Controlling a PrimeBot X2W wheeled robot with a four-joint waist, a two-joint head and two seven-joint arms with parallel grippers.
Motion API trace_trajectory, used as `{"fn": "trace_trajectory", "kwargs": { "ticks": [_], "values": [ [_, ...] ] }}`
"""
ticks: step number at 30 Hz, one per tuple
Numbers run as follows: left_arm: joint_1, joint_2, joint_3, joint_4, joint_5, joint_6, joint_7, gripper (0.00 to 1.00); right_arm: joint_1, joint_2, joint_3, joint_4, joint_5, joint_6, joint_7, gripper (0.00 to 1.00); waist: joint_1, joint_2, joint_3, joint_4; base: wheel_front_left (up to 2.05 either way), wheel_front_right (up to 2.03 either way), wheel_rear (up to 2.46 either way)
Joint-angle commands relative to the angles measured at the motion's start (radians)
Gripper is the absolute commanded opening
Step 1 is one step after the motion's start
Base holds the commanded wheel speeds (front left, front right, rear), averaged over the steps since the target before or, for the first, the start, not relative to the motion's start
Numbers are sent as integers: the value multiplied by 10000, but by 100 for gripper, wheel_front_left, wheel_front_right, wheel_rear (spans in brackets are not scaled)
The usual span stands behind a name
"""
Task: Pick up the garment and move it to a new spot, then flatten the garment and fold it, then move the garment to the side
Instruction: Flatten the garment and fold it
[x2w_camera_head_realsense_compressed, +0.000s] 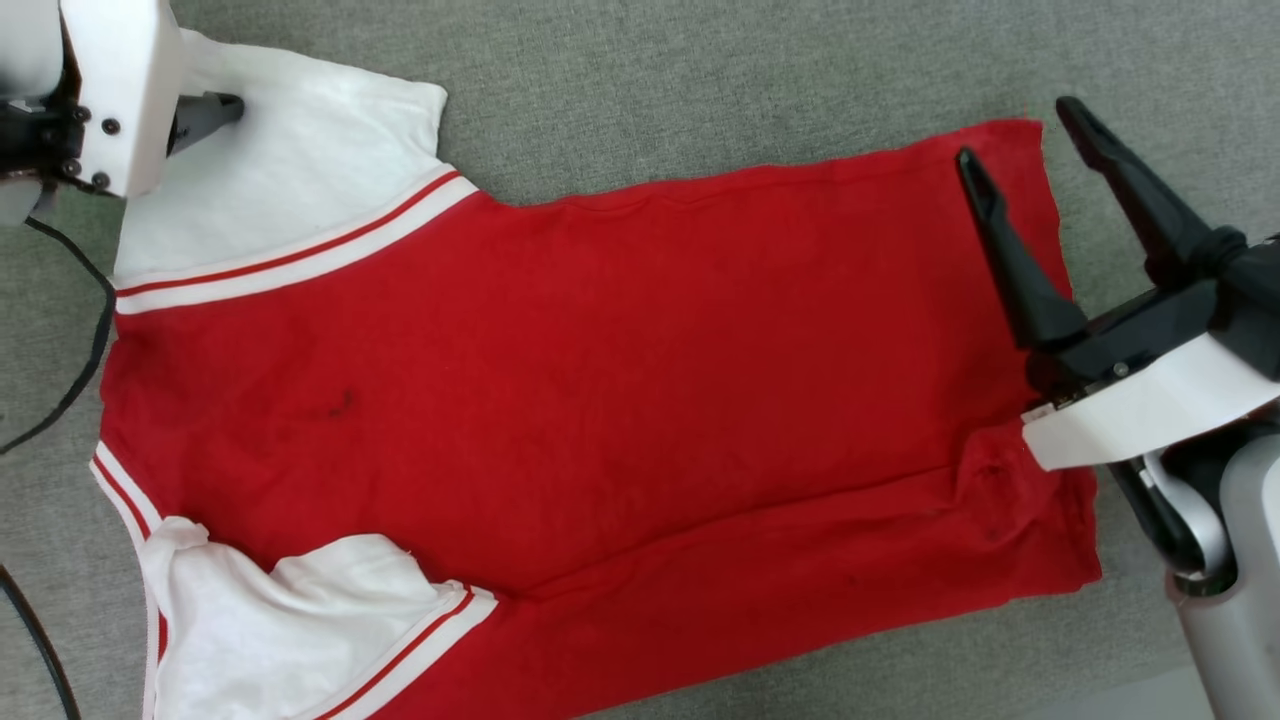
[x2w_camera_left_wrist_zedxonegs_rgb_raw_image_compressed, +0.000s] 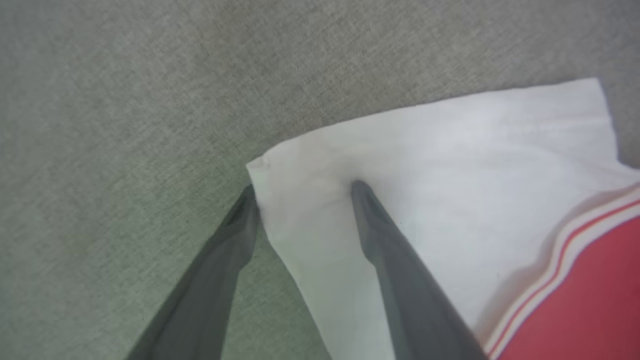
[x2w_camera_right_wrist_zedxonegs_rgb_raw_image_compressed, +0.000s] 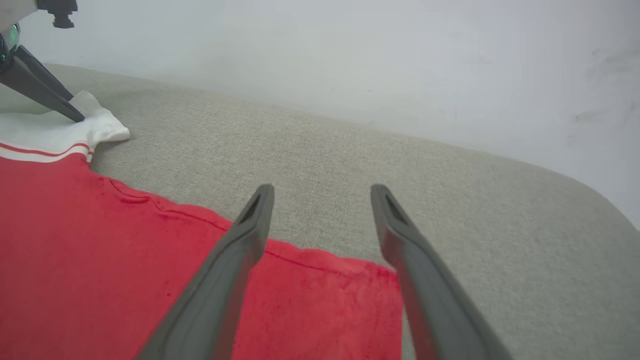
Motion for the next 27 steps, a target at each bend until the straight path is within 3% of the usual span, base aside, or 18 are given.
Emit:
{"fn": "trace_trajectory", "kwargs": {
  "ticks": [1,6,9,12,18,23,27],
  "values": [
    [460,-33,-240,125,17,-56,99,0,-178,-74,-29,-4,-15,-7,-66,100,-1,0,-66,9,0,0,0],
    [439,-89,-273,-38,97,-201,-305,0,-724,-381,-147,-67,-125,-7,192,100,-1,0,-511,141,0,0,0],
    [447,-140,-338,-248,150,-266,-555,0,-1203,-1043,34,10,-217,-7,1009,100,-1,0,-838,315,0,0,0],
    [553,-181,-424,-500,130,-312,-824,0,-1824,-1924,444,220,82,-7,2558,100,-1,0,-1130,502,0,0,0],
    [664,-227,-598,-1143,99,-359,-1275,0,-3222,-3536,1821,802,2125,-7,6213,100,-1,0,-1423,891,0,0,0],
    [612,-141,-745,-1706,156,-364,-1466,0,-4285,-4198,2668,1800,3867,-7,8968,100,-1,0,-1328,1181,0,0,0],
    [442,-147,-849,-2095,199,-371,-1596,0,-4754,-4101,2971,2564,4477,-7,10013,100,-1,0,-1068,1441,0,0,0]
  ]
}}
